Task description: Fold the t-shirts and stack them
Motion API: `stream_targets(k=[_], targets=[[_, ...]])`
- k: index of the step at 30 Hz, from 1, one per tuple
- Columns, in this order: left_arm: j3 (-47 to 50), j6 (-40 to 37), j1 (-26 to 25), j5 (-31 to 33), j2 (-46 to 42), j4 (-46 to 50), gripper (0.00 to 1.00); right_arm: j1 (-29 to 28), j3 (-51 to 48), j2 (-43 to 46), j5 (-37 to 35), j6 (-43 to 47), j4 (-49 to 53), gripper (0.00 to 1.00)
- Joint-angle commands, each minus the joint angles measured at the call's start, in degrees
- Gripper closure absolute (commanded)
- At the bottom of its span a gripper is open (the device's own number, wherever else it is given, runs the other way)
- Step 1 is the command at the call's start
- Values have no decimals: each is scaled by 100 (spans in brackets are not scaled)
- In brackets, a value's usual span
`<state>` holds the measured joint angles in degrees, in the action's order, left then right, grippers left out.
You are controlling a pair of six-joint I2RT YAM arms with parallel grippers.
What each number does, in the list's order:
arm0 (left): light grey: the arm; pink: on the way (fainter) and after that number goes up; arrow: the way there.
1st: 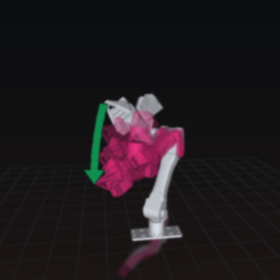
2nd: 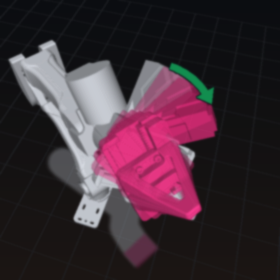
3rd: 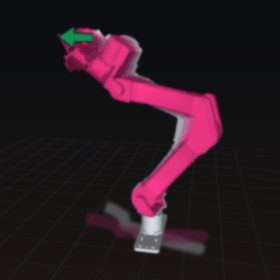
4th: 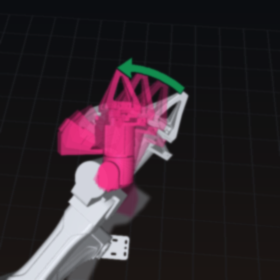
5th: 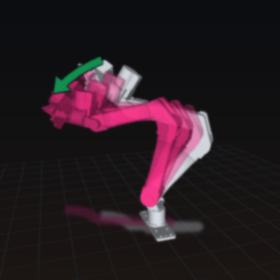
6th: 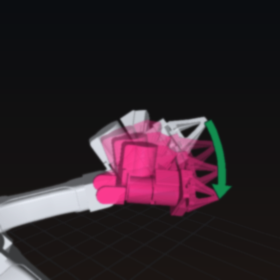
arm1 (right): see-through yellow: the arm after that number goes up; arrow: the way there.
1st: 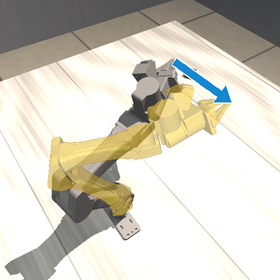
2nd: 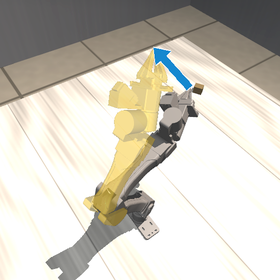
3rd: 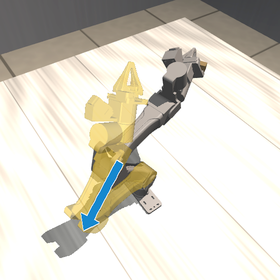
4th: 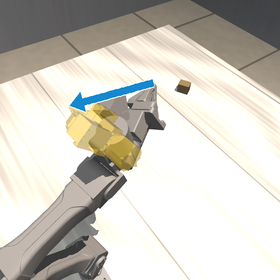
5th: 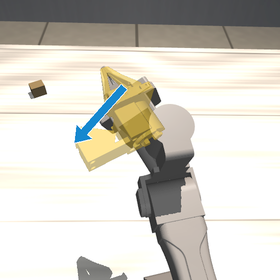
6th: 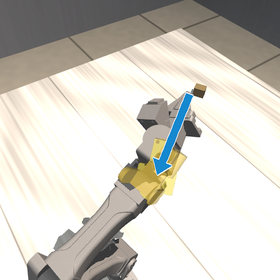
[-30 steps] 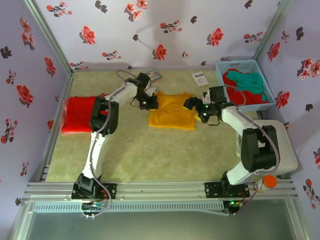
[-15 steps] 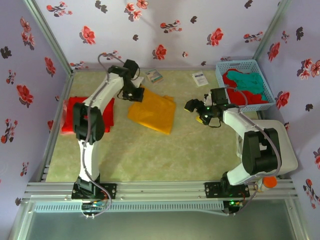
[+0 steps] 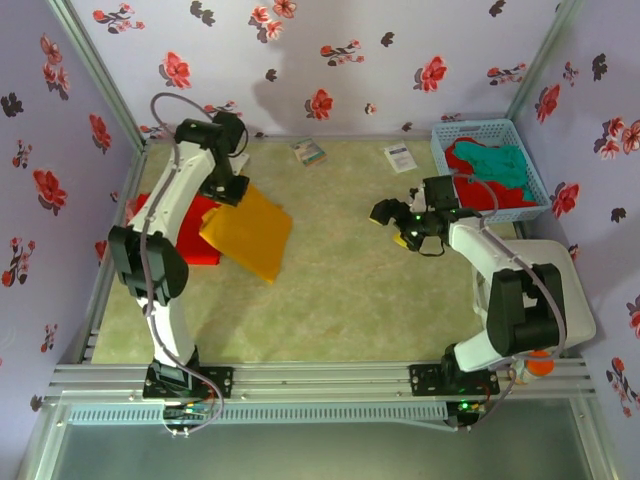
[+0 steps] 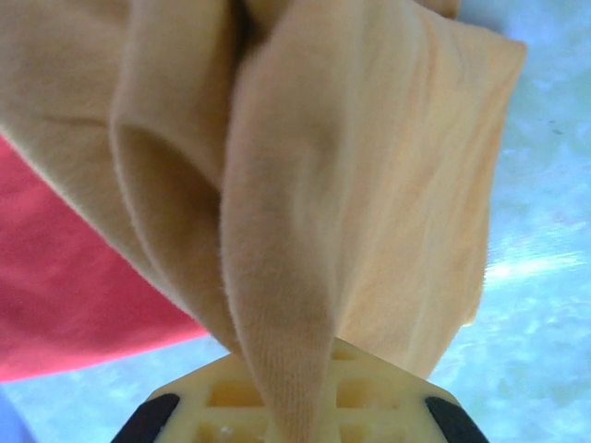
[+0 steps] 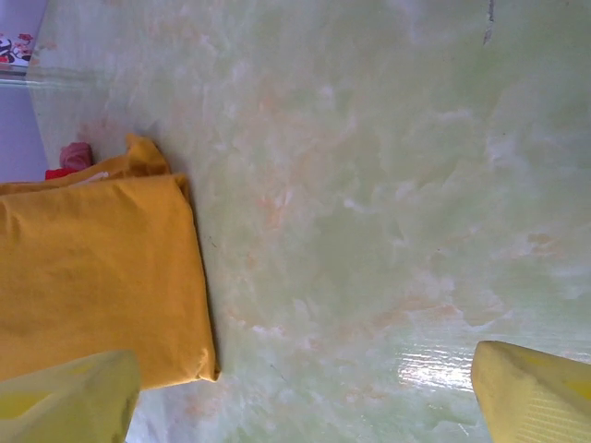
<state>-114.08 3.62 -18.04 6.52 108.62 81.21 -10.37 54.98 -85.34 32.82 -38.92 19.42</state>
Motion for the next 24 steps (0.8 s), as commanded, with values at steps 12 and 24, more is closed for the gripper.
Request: stream_targets(k=[12,24], targets=[[-71,-258,351,526,-843,302,100,26,-165,104,67,36,-6,7],[-649,-28,805,140,-677,476,100,26,-133,89,1,34,90,7]])
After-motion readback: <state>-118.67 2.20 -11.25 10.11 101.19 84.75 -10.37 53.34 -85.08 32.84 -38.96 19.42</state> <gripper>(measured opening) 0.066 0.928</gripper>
